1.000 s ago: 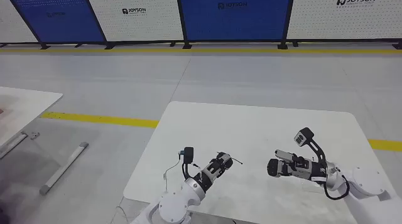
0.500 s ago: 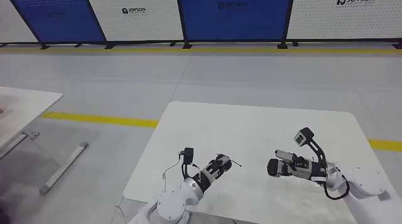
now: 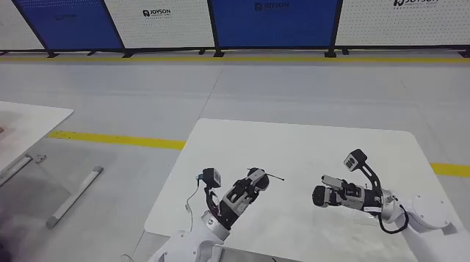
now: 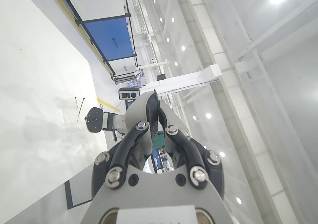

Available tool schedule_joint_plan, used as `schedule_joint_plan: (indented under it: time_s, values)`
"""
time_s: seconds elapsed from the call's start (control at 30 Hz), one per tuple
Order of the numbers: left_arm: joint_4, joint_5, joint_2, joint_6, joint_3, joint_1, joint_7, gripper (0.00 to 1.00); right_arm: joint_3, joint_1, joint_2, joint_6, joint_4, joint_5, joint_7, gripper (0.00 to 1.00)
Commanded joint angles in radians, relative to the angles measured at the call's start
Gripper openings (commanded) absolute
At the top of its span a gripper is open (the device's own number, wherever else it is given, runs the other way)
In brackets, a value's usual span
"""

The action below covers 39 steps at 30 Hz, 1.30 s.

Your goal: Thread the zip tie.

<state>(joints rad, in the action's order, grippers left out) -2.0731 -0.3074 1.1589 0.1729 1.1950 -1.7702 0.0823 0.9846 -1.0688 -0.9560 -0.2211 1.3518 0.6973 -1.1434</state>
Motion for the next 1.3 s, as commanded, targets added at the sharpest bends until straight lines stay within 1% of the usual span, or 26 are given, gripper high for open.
schedule_joint_plan:
  time_s: [0.0,0.2,0.33,0.4,0.47,0.5,0.53,1.27]
  values:
    - [0.001,0.001,0.0,-0.002,-0.001,0.001,0.0,0.0,0.0,0.0,0.0,0.0,0.0,0.0,0.0,1.0]
    - [0.006,0.004,0.0,-0.006,-0.001,0.004,-0.004,0.0,0.0,0.0,0.0,0.0,0.0,0.0,0.0,1.0]
    - [0.04,0.051,0.004,-0.038,-0.016,0.031,-0.038,0.0,0.0,0.0,0.0,0.0,0.0,0.0,0.0,1.0]
    - [0.054,0.085,0.006,-0.053,-0.02,0.041,-0.065,0.0,0.0,0.0,0.0,0.0,0.0,0.0,0.0,1.0]
    - [0.075,0.12,0.008,-0.09,-0.031,0.051,-0.082,0.0,0.0,0.0,0.0,0.0,0.0,0.0,0.0,1.0]
    - [0.086,0.149,0.008,-0.122,-0.034,0.06,-0.086,0.0,0.0,0.0,0.0,0.0,0.0,0.0,0.0,1.0]
    - [0.087,0.166,0.01,-0.141,-0.039,0.069,-0.112,0.0,0.0,0.0,0.0,0.0,0.0,0.0,0.0,1.0]
    - [0.087,0.166,0.01,-0.141,-0.039,0.069,-0.112,0.0,0.0,0.0,0.0,0.0,0.0,0.0,0.0,1.0]
